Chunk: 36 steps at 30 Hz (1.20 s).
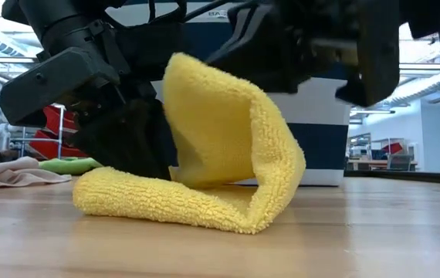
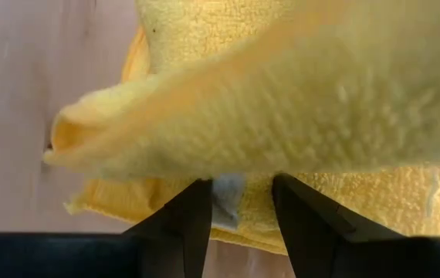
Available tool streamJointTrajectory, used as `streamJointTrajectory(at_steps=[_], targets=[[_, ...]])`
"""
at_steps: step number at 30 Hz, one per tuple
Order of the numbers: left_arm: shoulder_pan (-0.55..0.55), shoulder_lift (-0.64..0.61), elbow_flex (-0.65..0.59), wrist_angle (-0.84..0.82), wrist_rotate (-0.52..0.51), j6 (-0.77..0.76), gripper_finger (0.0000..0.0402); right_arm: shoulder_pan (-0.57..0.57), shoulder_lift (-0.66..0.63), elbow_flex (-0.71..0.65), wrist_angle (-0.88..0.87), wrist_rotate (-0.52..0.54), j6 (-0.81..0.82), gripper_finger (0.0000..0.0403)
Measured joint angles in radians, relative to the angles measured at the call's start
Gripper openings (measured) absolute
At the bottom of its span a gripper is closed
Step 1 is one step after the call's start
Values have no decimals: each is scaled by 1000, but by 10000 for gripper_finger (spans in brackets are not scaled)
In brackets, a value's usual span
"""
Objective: Fold towel
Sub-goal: Fold the yellow towel
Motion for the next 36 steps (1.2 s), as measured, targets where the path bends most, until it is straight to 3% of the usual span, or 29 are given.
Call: streamJointTrajectory(at_steps=[3,5,9,15,21,29,36], targets=[[0,0,0,-1,-1,1,147,-5,33,0,6,-11,19,0],[0,0,0,-1,-2,4,147,-13,50,0,6,-81,36,5],[5,0,0,-2,-5,9,147,-14,62,0,11,-151,79,40],[9,0,0,-2,-6,10,147,15,41,0,3,-115,87,133],[9,0,0,-2,-7,11,147,49,-19,0,-102,13,119,198],[5,-27,19,-11,-6,29,147,73,-69,0,-301,-1,316,197],[4,-102,32,-22,-6,44,147,98,-64,0,-324,-1,363,180]])
